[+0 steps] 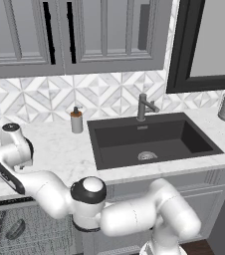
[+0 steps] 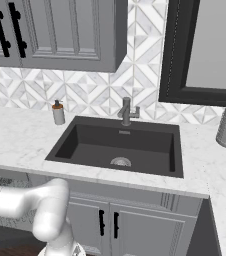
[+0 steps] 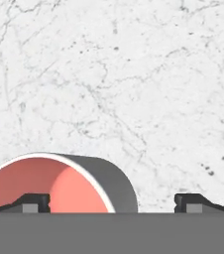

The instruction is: Pick up the cup and bowl from the counter, place them in the dishwasher, and close the dishwasher door.

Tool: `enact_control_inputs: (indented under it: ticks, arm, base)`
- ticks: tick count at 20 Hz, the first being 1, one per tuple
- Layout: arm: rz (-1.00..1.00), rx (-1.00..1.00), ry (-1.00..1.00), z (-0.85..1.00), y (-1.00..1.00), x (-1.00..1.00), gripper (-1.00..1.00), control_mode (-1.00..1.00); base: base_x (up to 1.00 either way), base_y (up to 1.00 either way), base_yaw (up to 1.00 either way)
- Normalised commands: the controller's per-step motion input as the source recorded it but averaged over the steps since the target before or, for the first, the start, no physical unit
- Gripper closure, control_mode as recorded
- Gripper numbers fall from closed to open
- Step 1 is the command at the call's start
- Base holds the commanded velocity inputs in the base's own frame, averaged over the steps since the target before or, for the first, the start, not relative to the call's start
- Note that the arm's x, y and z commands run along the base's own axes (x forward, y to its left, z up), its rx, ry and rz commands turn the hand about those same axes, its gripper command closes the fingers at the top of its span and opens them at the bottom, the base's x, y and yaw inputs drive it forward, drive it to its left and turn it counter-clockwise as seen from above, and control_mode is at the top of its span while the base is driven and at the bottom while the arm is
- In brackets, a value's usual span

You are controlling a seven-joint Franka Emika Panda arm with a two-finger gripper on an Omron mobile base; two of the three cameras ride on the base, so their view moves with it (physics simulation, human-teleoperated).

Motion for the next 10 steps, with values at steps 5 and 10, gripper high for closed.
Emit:
enact_control_inputs:
  ticks: [5,10]
  arm:
    - [0.00,-0.01,0.05,-0.04,0.00,0.00,1.00,-1.00]
    - [0.00,0.00,0.03,0.00,0.00,0.00,1.00,-1.00]
  base:
    - [0.00,0.00,0.00]
    - [0.00,0.00,0.00]
